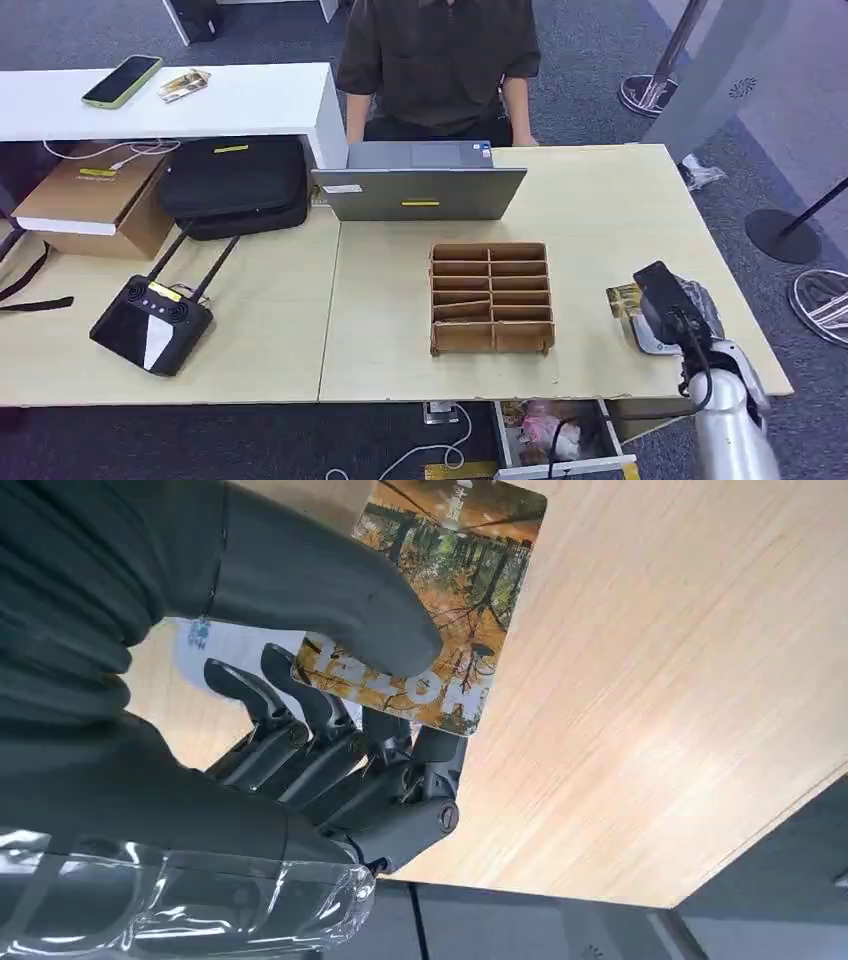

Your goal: Pass the card to the sensor for recognition and then transmit it.

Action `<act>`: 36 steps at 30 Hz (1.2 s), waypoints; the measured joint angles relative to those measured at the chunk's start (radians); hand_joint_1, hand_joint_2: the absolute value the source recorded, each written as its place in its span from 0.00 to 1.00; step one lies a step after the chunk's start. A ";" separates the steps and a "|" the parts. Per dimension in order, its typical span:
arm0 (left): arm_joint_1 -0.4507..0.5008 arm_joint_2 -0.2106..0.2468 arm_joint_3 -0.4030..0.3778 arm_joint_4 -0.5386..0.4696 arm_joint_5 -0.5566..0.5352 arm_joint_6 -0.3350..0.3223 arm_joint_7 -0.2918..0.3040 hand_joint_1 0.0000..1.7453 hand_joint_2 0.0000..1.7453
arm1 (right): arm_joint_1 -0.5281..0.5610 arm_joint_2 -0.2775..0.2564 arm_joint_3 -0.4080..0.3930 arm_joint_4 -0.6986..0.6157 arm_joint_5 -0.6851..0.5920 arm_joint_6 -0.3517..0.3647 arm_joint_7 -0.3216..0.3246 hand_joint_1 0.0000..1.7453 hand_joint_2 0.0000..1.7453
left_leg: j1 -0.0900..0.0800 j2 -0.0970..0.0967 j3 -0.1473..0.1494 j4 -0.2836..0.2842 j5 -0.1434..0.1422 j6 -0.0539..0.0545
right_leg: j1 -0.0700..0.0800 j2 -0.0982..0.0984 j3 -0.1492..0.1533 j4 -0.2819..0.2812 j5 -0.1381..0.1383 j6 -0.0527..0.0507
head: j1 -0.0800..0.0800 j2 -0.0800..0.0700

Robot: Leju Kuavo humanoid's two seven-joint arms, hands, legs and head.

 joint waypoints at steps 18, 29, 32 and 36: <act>0.001 0.000 0.000 0.000 -0.001 0.007 -0.010 0.00 0.00 | 0.122 -0.025 -0.084 -0.130 0.000 -0.013 -0.013 1.00 1.00 | 0.000 0.000 0.000 0.000 0.000 0.000 | 0.000 0.000 0.000 0.000 0.000 0.000 | 0.000 0.000; 0.000 0.000 -0.006 0.000 -0.028 -0.005 -0.013 0.00 0.00 | 0.143 -0.019 -0.062 -0.134 0.118 -0.040 -0.015 1.00 1.00 | 0.000 0.001 0.000 0.000 0.000 0.000 | 0.000 0.000 0.000 0.000 0.000 0.000 | 0.000 0.000; -0.001 0.000 -0.008 0.000 -0.032 -0.010 -0.013 0.00 0.00 | 0.142 -0.002 -0.035 -0.103 0.130 -0.053 -0.019 1.00 1.00 | 0.000 0.000 0.000 0.000 0.000 0.000 | 0.000 0.000 0.000 0.000 0.000 0.000 | 0.000 0.000; -0.001 0.001 -0.024 0.000 -0.046 -0.011 -0.013 0.00 0.00 | 0.141 0.025 0.006 -0.037 0.129 -0.066 -0.027 1.00 1.00 | 0.000 0.000 0.000 0.000 0.000 0.000 | 0.000 0.000 0.000 0.000 0.000 0.000 | 0.000 0.000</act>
